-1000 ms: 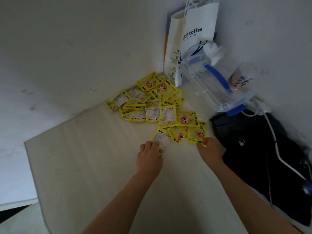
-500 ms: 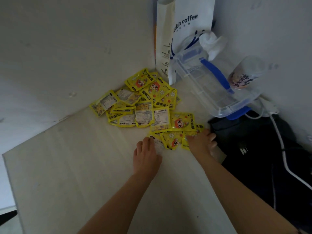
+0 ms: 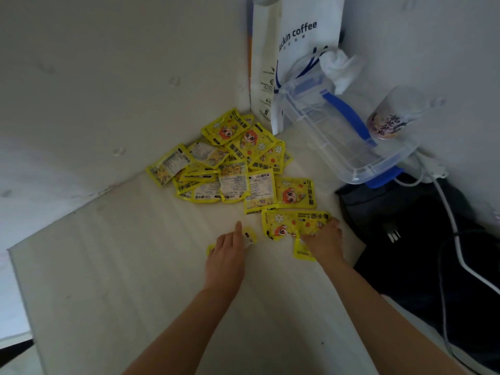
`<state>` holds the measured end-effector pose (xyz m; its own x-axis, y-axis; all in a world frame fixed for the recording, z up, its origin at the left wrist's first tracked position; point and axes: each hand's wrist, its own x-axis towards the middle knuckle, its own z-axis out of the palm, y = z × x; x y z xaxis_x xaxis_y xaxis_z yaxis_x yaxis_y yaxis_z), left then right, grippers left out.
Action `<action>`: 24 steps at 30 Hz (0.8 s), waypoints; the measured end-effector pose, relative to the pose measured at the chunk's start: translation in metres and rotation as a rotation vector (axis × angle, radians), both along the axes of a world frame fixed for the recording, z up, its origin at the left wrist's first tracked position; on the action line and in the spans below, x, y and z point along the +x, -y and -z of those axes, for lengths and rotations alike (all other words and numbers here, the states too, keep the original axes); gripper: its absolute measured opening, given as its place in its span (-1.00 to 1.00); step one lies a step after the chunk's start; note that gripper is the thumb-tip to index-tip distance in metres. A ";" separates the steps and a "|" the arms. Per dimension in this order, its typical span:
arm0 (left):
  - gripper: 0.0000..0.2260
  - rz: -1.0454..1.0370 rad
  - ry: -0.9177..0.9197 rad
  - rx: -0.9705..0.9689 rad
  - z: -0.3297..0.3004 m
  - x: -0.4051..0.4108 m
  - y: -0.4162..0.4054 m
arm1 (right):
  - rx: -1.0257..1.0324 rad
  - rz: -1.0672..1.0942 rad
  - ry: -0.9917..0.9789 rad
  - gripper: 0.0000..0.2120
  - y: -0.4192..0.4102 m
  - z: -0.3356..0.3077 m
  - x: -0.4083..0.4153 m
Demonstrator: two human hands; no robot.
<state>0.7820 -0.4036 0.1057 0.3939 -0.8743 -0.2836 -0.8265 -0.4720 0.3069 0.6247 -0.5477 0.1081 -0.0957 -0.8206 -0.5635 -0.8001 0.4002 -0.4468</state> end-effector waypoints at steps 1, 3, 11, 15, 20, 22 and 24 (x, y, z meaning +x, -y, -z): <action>-0.46 -0.024 -0.023 -0.004 0.000 0.003 -0.002 | 0.016 0.014 0.033 -0.23 -0.002 -0.001 -0.003; -0.58 -0.062 -0.060 -0.039 0.002 0.011 -0.009 | 0.036 0.057 0.097 -0.21 -0.005 -0.002 -0.008; -0.78 -0.218 -0.089 -0.103 -0.019 0.039 0.000 | -0.051 -0.048 0.117 -0.57 -0.011 -0.019 -0.024; -0.94 -0.147 -0.142 -0.037 -0.036 0.052 0.033 | -0.123 -0.241 0.096 -0.65 0.008 -0.036 -0.018; -0.80 0.095 -0.145 0.025 -0.045 0.062 0.078 | -0.212 -0.491 0.077 -0.63 0.039 -0.043 -0.005; -0.80 0.162 -0.119 0.046 -0.045 0.065 0.097 | -0.227 -0.615 0.050 -0.61 0.055 -0.041 0.002; -0.78 0.232 -0.077 0.067 -0.044 0.068 0.115 | -0.206 -0.756 0.007 -0.56 0.071 -0.036 0.009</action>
<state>0.8497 -0.5184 0.1492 0.1600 -0.9169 -0.3657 -0.8906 -0.2938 0.3471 0.6340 -0.6185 0.1445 0.5335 -0.7500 -0.3910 -0.8194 -0.3436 -0.4589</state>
